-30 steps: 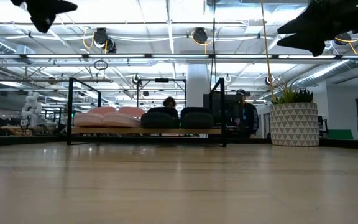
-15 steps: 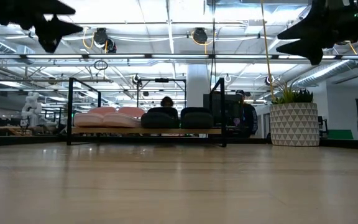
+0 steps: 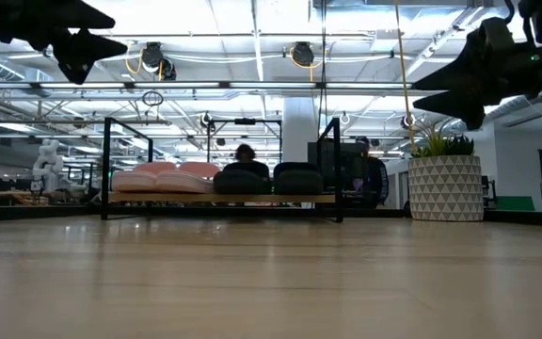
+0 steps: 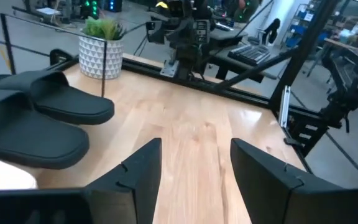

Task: Pick and place slides into the shelf
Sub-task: Return to Home Position

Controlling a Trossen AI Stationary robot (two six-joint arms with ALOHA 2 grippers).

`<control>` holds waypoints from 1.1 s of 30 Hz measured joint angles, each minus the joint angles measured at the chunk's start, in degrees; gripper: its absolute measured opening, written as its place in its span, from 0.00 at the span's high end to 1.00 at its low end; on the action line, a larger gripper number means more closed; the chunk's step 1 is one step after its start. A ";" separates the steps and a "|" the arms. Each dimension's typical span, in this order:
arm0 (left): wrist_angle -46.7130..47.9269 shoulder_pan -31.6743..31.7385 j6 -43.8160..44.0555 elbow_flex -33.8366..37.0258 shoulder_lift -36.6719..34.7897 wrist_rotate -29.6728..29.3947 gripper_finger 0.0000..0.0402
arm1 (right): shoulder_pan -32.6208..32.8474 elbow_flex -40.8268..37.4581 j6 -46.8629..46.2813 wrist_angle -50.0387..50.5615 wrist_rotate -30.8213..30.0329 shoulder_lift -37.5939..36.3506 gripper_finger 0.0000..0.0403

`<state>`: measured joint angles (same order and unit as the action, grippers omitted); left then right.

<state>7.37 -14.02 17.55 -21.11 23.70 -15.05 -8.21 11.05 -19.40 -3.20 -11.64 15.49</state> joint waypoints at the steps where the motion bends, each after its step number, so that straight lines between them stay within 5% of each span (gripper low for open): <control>1: -0.78 -0.25 -0.13 0.27 0.70 -0.05 0.53 | 0.00 -0.12 0.14 0.01 0.05 0.00 0.47; 13: -0.41 -2.44 -4.26 1.14 1.86 -5.05 0.53 | 0.00 -0.22 2.21 0.17 -1.36 -0.37 0.47; 26: 11.89 -5.45 -7.41 2.96 -21.35 -7.42 0.53 | 0.04 -0.22 1.41 6.86 -2.54 -13.02 0.47; 33: 5.77 -7.28 -7.52 12.18 -23.45 -7.71 0.53 | 0.07 -0.20 2.19 8.90 0.28 -15.28 0.47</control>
<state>13.15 -21.30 10.03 -8.93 0.24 -22.76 -8.14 10.85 -17.21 5.70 -11.36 0.21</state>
